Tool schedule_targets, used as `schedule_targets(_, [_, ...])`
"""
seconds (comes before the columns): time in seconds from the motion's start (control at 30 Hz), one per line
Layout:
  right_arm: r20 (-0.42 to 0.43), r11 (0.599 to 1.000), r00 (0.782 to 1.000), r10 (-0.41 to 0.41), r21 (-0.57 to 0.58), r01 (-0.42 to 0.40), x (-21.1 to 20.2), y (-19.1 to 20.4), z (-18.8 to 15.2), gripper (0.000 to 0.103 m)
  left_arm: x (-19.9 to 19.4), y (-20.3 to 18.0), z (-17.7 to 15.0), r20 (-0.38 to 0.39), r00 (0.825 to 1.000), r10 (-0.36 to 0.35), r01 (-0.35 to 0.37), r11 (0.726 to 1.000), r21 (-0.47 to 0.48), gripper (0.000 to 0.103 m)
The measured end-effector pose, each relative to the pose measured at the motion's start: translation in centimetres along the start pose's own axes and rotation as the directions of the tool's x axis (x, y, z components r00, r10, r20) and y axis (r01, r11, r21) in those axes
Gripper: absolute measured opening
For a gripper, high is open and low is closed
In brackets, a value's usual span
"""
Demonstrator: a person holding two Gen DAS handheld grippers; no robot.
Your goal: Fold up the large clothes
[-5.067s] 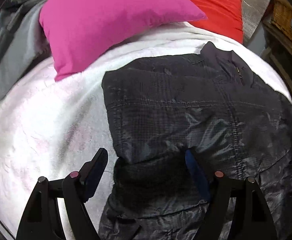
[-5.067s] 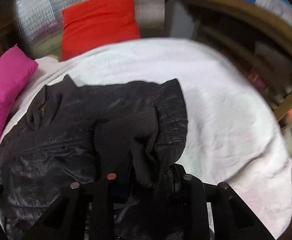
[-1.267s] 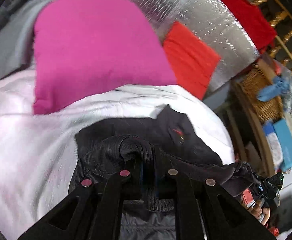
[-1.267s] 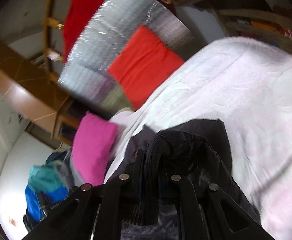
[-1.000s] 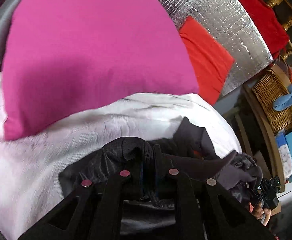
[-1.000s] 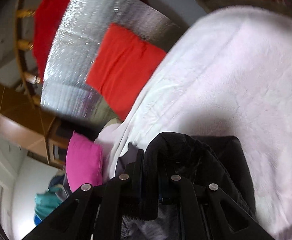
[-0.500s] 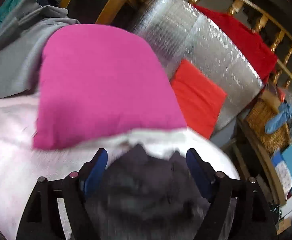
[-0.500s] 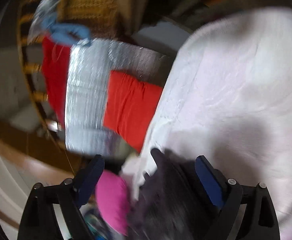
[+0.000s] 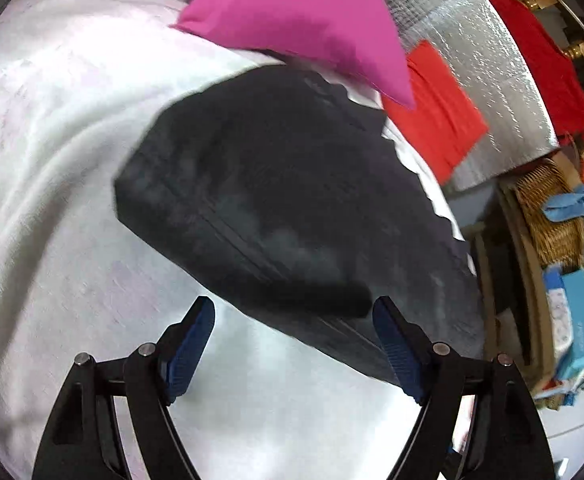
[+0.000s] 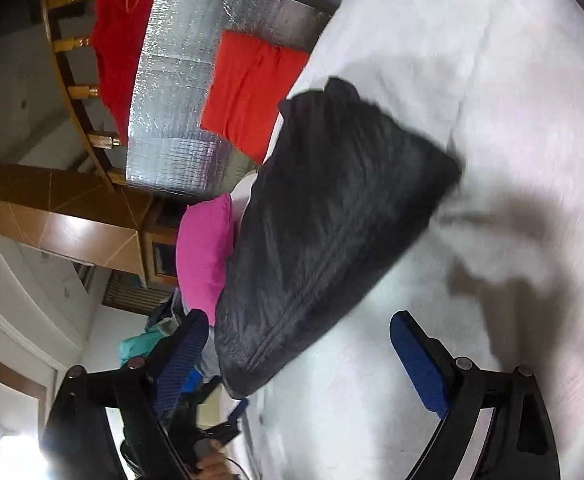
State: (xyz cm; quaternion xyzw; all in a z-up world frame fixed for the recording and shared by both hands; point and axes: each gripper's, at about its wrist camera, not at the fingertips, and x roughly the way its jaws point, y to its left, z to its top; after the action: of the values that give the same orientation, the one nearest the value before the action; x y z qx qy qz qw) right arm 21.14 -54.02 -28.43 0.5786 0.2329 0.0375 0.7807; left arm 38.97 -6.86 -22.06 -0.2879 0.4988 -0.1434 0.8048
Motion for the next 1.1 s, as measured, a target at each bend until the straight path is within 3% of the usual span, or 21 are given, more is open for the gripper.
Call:
schedule_targets(0.13, [0.019, 1.000, 1.000, -0.018, -0.007, 0.018, 0.4, 0.6, -0.3, 0.094, 0.2, 1.2, 0.7, 0.002, 1.000, -0.009, 0.009, 0.997, -0.071, 0.082])
schedule_targets(0.2, [0.045, 1.000, 0.999, -0.019, -0.010, 0.019, 0.3, 1.2, -0.3, 0.094, -0.7, 0.8, 1.3, 0.063, 0.997, 0.045, -0.043, 0.999, -0.034, 0.082])
schedule_targets(0.33, [0.084, 0.989, 0.992, -0.097, -0.104, 0.105, 0.0, 3.5, 0.1, 0.094, -2.6, -2.3, 1.6, 0.222, 0.958, 0.181, -0.218, 0.964, 0.153, 0.082])
schedule_targets(0.4, [0.131, 0.973, 0.980, -0.148, -0.160, 0.169, -0.9, 4.7, 1.0, 0.094, -3.0, -2.6, 2.2, 0.284, 0.929, 0.238, -0.294, 0.940, 0.175, 0.082])
schedule_targets(0.47, [0.201, 0.956, 0.962, -0.182, -0.191, 0.221, -2.0, 5.7, 1.8, 0.093, -3.4, -1.9, 2.8, 0.311, 0.910, 0.273, -0.330, 0.933, 0.146, 0.082])
schedule_targets(0.57, [0.289, 0.921, 0.918, -0.271, -0.200, 0.335, -3.3, 5.8, 3.4, 0.093, -3.1, -0.3, 4.2, 0.296, 0.886, 0.357, -0.397, 0.914, 0.084, 0.082])
schedule_targets(0.6, [0.294, 0.920, 0.913, -0.283, -0.185, 0.345, -3.6, 5.5, 3.9, 0.092, -2.8, 0.2, 4.6, 0.274, 0.884, 0.379, -0.412, 0.909, 0.071, 0.082])
schedule_targets(0.7, [0.281, 0.951, 0.926, -0.253, -0.100, 0.291, -4.4, 3.5, 4.3, 0.083, -2.5, 1.7, 5.2, 0.235, 0.886, 0.401, -0.419, 0.907, 0.032, 0.082])
schedule_targets(0.77, [0.282, 0.950, 0.927, -0.248, -0.117, 0.289, -4.4, 3.1, 3.6, 0.075, -2.6, 1.4, 5.1, 0.263, 0.860, 0.438, -0.466, 0.883, 0.054, 0.082])
schedule_targets(0.87, [0.261, 0.915, 0.918, -0.298, -0.195, 0.353, -2.8, 4.3, 3.2, 0.048, -2.1, -0.9, 4.3, 0.353, 0.790, 0.501, -0.579, 0.798, 0.166, 0.082])
schedule_targets(0.9, [0.258, 0.911, 0.920, -0.295, -0.216, 0.352, -2.2, 5.0, 3.1, 0.047, -1.8, -1.4, 4.3, 0.362, 0.785, 0.503, -0.591, 0.782, 0.195, 0.082])
schedule_targets(1.0, [0.289, 0.905, 0.918, -0.270, -0.250, 0.345, -1.0, 6.8, 3.4, 0.047, -0.3, -2.4, 4.1, 0.351, 0.798, 0.490, -0.587, 0.765, 0.266, 0.082])
schedule_targets(1.1, [0.248, 0.889, 0.915, -0.319, -0.257, 0.380, 1.3, 6.7, 4.1, 0.047, 1.1, -2.6, 4.1, 0.328, 0.790, 0.519, -0.608, 0.734, 0.304, 0.082])
